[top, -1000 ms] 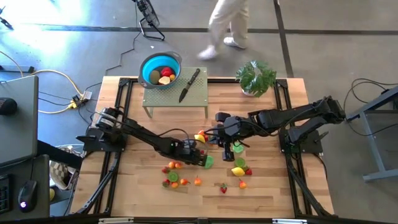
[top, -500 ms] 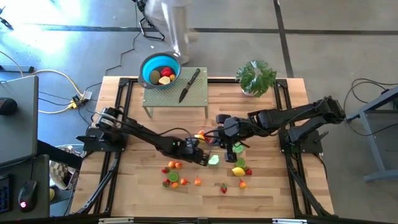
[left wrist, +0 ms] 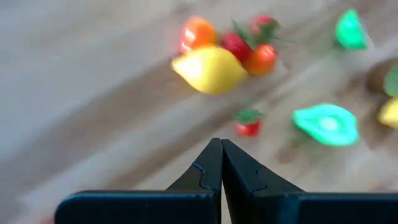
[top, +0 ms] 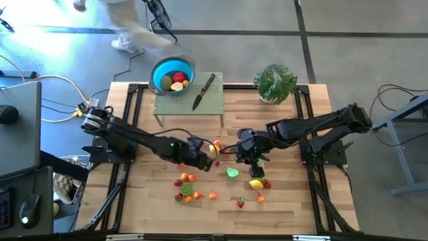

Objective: Pick & Place Fruit
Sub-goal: Put the half green pear into the strainer bowl on the shelf

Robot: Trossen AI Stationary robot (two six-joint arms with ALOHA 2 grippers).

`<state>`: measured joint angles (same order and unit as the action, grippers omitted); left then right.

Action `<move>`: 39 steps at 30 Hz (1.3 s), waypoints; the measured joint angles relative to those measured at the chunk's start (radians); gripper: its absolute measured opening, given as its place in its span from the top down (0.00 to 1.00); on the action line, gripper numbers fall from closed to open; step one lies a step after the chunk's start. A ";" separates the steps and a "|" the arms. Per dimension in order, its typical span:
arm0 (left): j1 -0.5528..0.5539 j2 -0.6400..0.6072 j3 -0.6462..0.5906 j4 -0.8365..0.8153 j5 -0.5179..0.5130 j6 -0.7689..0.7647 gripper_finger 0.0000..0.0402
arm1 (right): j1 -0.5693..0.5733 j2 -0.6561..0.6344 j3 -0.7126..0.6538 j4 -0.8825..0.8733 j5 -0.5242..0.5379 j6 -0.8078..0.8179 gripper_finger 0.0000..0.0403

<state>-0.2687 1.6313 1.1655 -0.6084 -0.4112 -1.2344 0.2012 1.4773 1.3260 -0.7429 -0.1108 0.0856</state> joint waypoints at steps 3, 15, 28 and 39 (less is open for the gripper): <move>-0.008 -0.056 -0.003 -0.113 -0.056 0.005 1.00 | 0.003 0.000 -0.012 0.022 0.003 0.031 0.99; -0.028 -0.227 -0.211 0.101 -0.126 0.066 1.00 | 0.030 0.000 -0.138 0.211 0.026 0.179 0.99; -0.027 -0.338 -0.438 0.531 -0.073 0.233 1.00 | 0.028 0.000 -0.249 0.310 0.061 0.260 0.99; -0.027 -0.361 -0.445 0.610 -0.041 0.440 1.00 | 0.030 0.002 -0.280 0.448 0.061 0.338 0.99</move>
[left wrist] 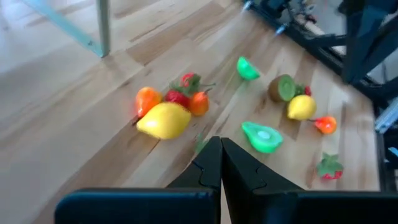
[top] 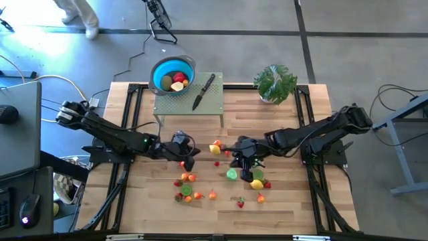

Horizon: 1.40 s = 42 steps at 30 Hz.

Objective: Pick & Place Fruit
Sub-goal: Put the half green pear into the strainer bowl on the shelf

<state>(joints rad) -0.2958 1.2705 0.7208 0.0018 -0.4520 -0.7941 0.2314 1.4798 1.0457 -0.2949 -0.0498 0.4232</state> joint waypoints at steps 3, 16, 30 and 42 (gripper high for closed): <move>0.000 0.000 0.000 0.004 0.005 0.036 1.00 | 0.000 0.001 0.000 0.005 -0.007 -0.005 0.99; -0.011 0.000 -0.159 0.422 0.109 0.155 1.00 | 0.026 0.001 0.000 0.046 -0.042 -0.086 0.96; -0.026 0.000 -0.151 0.418 0.124 0.196 1.00 | 0.070 0.034 0.005 0.111 0.070 -0.210 0.39; -0.026 0.000 -0.151 0.416 0.123 0.188 1.00 | 0.070 0.170 0.074 -0.029 0.021 -0.275 0.28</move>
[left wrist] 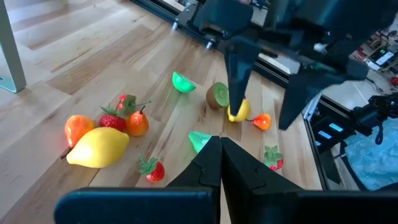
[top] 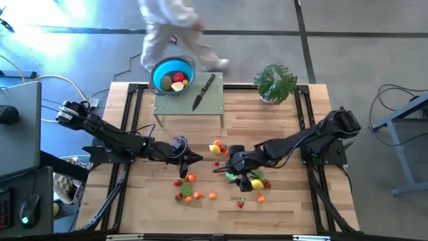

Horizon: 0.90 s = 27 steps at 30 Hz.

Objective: Pick & Place Fruit
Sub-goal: Put the half green pear into the strainer bowl on the shelf

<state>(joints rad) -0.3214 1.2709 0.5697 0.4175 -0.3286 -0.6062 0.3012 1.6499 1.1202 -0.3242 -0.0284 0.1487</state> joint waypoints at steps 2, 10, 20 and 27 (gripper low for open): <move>0.000 0.000 0.000 0.001 0.000 0.000 1.00 | -0.002 0.020 0.015 -0.010 -0.002 -0.008 0.28; 0.000 0.000 0.000 -0.001 0.000 -0.003 1.00 | -0.014 0.070 0.025 -0.052 -0.020 -0.022 0.28; 0.000 0.000 0.000 -0.002 0.000 -0.004 1.00 | -0.013 0.168 0.022 -0.044 -0.050 -0.023 0.28; 0.000 0.000 0.000 -0.008 0.000 -0.004 1.00 | -0.013 0.205 0.022 -0.047 -0.007 -0.050 0.28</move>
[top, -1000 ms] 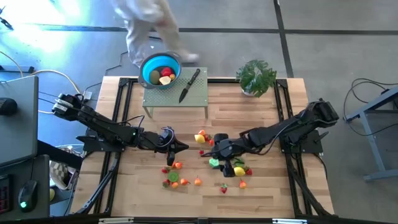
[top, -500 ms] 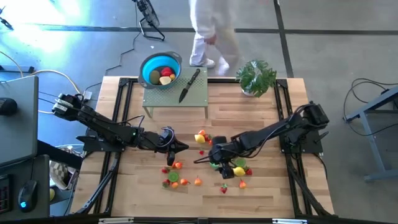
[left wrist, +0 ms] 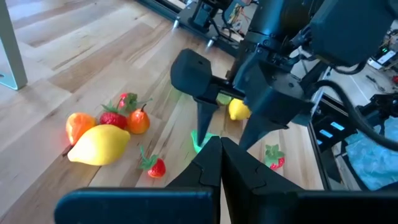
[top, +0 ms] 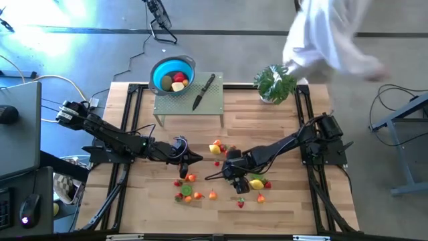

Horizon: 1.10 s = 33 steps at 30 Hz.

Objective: Pick & Place Fruit
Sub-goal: Put the half green pear into the strainer bowl on the shelf

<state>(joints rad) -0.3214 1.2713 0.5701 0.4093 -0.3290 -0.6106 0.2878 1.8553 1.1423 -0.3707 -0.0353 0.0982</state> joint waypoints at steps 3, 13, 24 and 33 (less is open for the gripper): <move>0.000 0.000 0.000 0.000 0.000 0.000 1.00 | -0.003 0.000 0.000 0.003 0.012 -0.018 0.28; 0.000 0.000 0.000 -0.001 0.000 -0.007 1.00 | -0.023 0.047 0.000 0.016 0.001 -0.043 0.28; 0.000 0.000 0.000 -0.015 0.006 -0.033 1.00 | -0.027 0.069 0.002 0.000 -0.018 -0.055 0.31; 0.000 0.000 0.000 -0.016 0.007 -0.041 1.00 | -0.028 0.068 0.002 -0.003 -0.017 -0.065 0.43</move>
<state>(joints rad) -0.3212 1.2713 0.5701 0.3931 -0.3220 -0.6518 0.2600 1.9233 1.1441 -0.3739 -0.0525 0.0337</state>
